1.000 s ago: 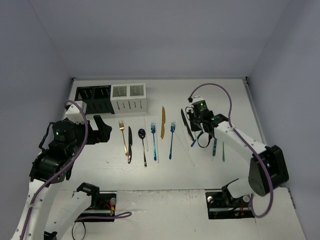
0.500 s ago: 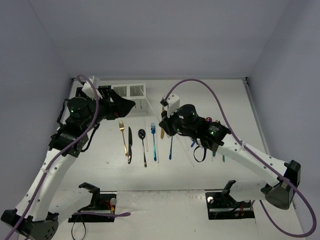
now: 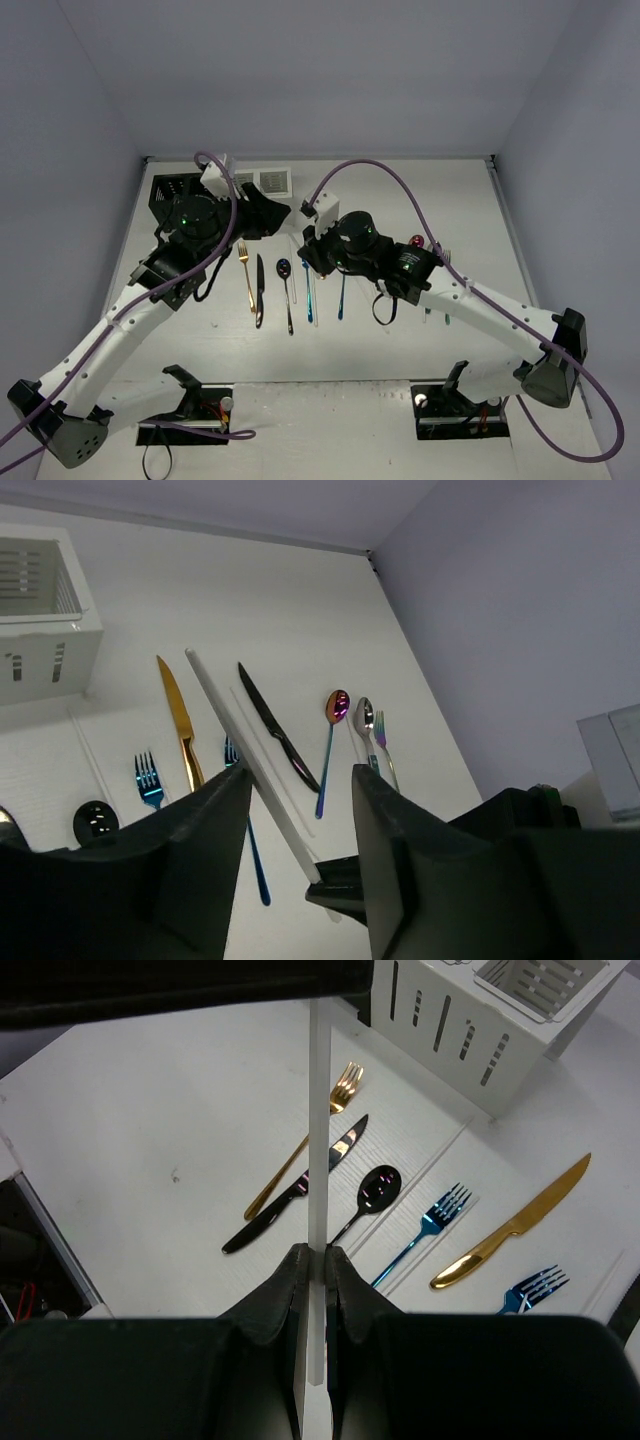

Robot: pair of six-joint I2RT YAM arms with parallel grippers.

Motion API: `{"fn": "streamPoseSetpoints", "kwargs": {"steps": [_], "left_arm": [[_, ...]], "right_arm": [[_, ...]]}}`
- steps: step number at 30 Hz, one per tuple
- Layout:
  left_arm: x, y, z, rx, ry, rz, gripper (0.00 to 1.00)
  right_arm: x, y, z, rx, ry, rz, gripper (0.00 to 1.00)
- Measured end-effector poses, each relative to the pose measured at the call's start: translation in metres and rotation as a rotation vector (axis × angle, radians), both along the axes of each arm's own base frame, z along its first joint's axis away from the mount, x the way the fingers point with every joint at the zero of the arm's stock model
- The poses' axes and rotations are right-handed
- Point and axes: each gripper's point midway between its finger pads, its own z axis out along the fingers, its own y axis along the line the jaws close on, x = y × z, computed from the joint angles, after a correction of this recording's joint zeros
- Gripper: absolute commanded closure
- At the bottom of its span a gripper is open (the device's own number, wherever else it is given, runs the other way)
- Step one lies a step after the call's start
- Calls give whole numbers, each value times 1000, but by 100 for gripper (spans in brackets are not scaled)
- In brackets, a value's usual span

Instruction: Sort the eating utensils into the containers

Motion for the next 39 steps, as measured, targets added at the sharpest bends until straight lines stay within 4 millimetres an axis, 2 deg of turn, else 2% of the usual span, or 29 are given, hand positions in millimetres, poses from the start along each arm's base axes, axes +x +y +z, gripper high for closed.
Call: {"fn": "streamPoseSetpoints", "kwargs": {"steps": [1, 2, 6, 8, 11, 12, 16, 17, 20, 24, 28, 32, 35, 39], "left_arm": [[1, 1, -1, 2, 2, 9, 96], [2, 1, -2, 7, 2, 18, 100], [5, 2, 1, -4, -4, 36, 100], [5, 4, 1, -2, -8, 47, 100], [8, 9, 0, 14, -15, 76, 100], [9, 12, 0, 28, -19, 94, 100], [13, 26, -1, 77, -42, 153, 100], [14, 30, -2, 94, -50, 168, 100], [21, 44, -4, 164, -78, 228, 100], [43, 88, 0, 288, -114, 374, 100], [78, 157, 15, 368, -134, 595, 100], [112, 214, 24, 432, -147, 761, 100], [145, 246, 30, 465, -160, 840, 100], [180, 286, 28, 493, -158, 922, 100]], "right_arm": [[0, 1, 0, 1, -1, 1, 100], [0, 2, 0, 4, -2, 2, 100], [1, 5, 1, 14, -5, 1, 97], [2, 6, 1, 16, -5, 0, 83], [3, 7, 0, 18, -8, 2, 67], [3, 8, 0, 17, -8, 2, 52], [4, 7, 0, 16, -10, -2, 22], [5, 7, 0, 15, -13, -6, 18], [9, 4, 0, 8, -23, -34, 14], [14, -11, -7, -6, -39, -96, 13], [15, -42, -16, -26, -49, -172, 13], [15, -69, -14, -15, -67, -233, 13], [8, -80, -17, -13, -72, -244, 13], [0, -91, -26, -26, -64, -243, 13]]}}
